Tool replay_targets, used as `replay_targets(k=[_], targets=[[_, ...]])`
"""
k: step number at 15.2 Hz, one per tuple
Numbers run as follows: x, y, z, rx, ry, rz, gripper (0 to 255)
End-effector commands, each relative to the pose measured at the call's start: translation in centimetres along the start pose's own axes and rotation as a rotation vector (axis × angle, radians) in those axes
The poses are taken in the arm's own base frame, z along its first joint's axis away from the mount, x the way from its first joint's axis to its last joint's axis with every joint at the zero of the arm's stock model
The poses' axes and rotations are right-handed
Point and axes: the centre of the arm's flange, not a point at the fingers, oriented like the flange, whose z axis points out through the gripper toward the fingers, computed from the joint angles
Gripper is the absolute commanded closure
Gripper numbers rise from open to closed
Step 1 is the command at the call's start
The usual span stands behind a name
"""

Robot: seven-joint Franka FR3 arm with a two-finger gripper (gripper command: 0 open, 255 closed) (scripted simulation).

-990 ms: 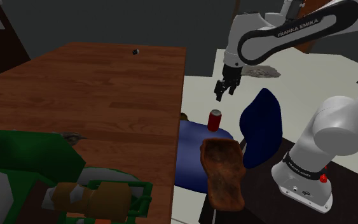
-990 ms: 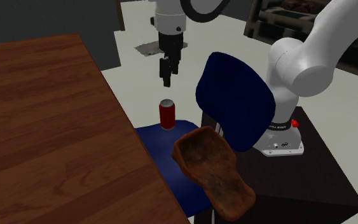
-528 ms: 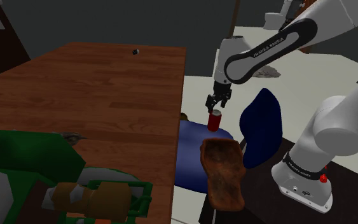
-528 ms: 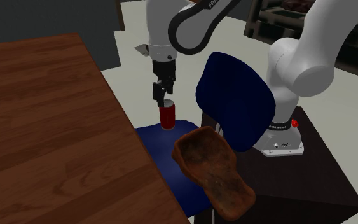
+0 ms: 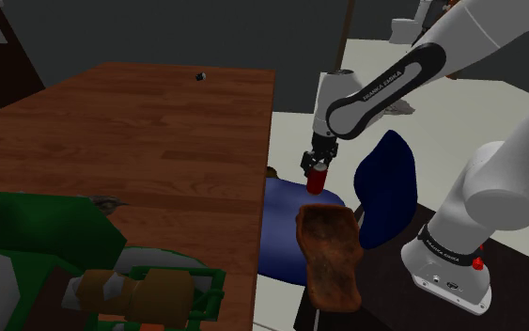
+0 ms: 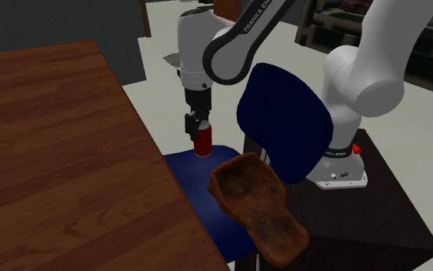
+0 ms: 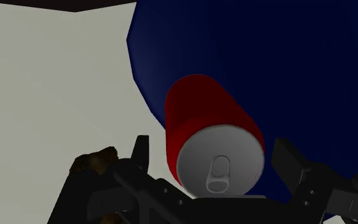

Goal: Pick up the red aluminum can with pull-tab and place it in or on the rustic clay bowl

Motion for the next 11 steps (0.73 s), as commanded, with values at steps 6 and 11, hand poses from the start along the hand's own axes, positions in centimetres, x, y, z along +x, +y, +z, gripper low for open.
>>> replay_targets(k=[6,11], targets=[[0.03,0.05,0.19,0.000,0.001,0.000,0],[0.04,0.04,0.21,0.000,0.001,0.000,255]])
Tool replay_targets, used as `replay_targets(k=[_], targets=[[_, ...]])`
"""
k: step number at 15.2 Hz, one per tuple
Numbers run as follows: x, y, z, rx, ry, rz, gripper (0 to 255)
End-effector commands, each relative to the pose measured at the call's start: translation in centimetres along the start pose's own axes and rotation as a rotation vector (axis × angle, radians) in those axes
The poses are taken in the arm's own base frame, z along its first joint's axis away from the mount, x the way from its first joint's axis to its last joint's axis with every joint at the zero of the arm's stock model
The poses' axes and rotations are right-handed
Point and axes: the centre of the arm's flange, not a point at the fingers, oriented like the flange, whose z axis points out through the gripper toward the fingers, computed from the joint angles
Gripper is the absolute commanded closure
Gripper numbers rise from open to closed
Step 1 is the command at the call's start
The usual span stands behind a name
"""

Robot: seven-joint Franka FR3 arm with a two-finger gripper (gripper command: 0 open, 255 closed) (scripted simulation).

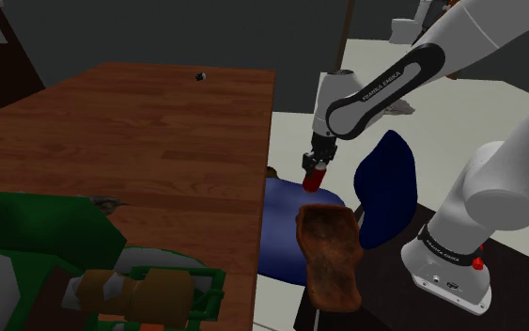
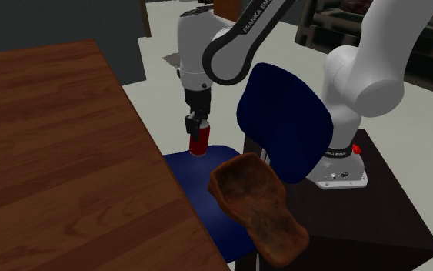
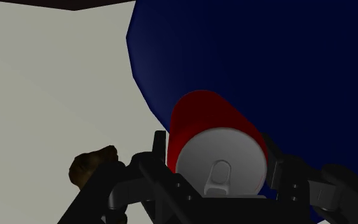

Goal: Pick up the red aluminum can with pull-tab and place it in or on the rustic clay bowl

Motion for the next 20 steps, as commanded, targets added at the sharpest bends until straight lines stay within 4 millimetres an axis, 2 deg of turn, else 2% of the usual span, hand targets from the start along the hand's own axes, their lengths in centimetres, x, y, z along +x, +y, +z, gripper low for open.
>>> replay_targets(k=[1,5,20], targets=[[-0.1,0.0,0.1,-0.001,-0.003,0.000,255],[-0.1,0.0,0.1,-0.001,-0.003,0.000,255],[-0.1,-0.3,-7.8,-0.001,-0.003,0.000,255]])
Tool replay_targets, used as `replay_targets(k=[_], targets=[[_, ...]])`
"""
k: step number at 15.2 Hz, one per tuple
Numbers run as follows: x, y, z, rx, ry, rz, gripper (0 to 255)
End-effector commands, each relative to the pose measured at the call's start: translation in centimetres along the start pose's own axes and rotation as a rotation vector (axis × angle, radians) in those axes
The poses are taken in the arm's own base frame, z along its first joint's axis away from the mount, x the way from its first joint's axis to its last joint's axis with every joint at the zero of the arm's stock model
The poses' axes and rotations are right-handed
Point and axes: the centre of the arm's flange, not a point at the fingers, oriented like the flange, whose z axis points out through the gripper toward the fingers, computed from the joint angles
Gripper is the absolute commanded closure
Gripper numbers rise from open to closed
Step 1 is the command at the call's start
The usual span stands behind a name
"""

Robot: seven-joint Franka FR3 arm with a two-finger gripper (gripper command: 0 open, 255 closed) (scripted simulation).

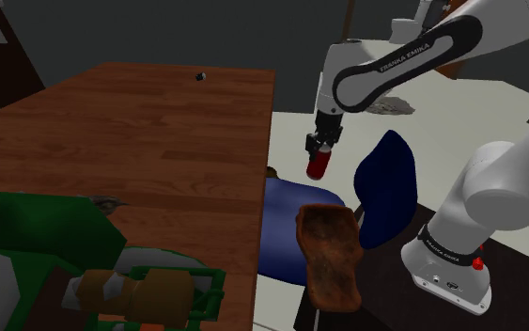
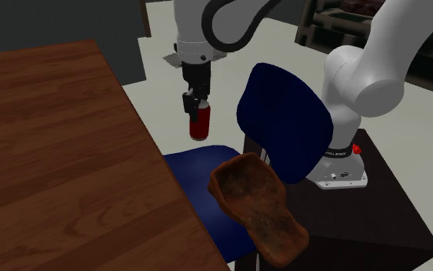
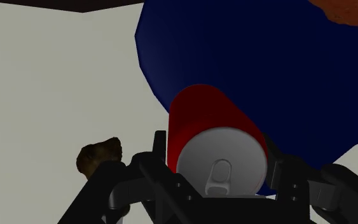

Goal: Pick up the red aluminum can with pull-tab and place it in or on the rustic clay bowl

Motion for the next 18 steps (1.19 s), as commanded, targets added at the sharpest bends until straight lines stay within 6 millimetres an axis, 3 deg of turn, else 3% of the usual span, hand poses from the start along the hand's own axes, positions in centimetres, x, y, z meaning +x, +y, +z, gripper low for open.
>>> replay_targets(k=[1,18], targets=[[0.0,-0.1,-1.1,0.000,0.000,0.000,255],[-0.1,-0.4,-9.7,0.000,0.000,0.000,255]])
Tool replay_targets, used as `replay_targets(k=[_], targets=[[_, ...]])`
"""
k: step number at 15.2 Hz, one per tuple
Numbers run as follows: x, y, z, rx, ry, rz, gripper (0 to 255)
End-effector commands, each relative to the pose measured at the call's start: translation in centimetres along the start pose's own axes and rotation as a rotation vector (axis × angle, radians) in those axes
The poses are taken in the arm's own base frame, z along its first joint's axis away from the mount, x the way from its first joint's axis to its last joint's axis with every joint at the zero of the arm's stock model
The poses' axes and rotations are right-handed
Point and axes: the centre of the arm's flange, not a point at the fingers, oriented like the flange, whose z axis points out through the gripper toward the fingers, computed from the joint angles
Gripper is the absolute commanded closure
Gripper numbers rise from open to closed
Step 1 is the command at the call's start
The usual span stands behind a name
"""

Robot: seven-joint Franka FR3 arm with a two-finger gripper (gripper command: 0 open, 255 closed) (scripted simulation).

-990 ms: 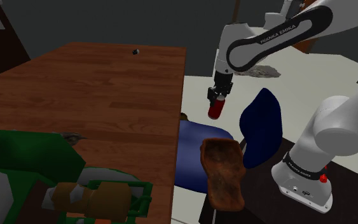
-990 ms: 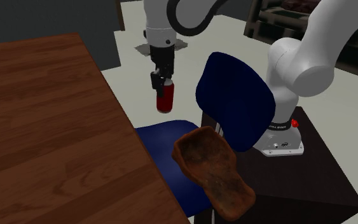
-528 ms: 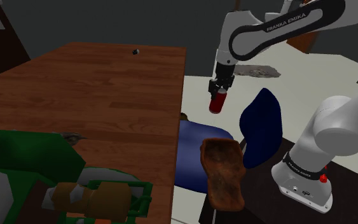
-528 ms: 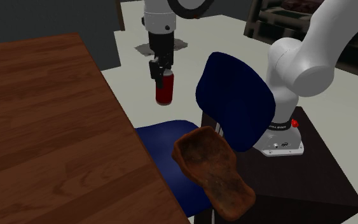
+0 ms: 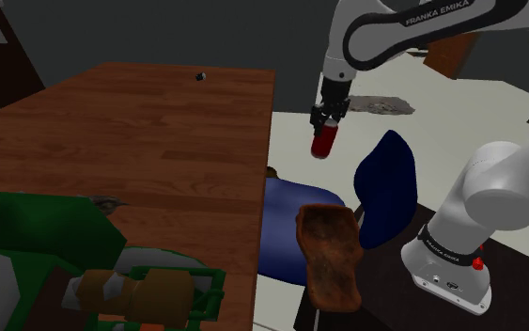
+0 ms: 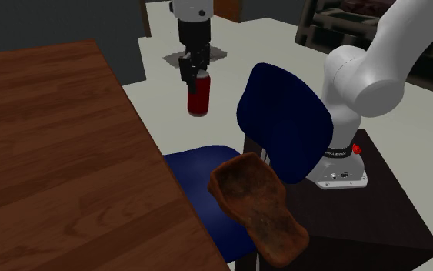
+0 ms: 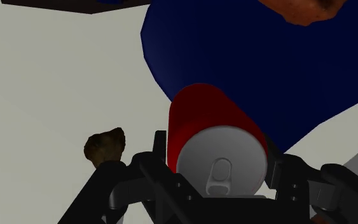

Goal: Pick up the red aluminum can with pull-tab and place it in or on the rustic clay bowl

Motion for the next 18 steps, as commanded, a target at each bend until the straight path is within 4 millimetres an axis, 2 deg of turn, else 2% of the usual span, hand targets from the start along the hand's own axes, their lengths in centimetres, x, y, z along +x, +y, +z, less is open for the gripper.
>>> replay_targets(k=[1,18], targets=[[-0.9,-0.8,-0.4,0.000,0.000,0.000,255],[-18.0,-15.3,-2.1,0.000,0.000,0.000,255]])
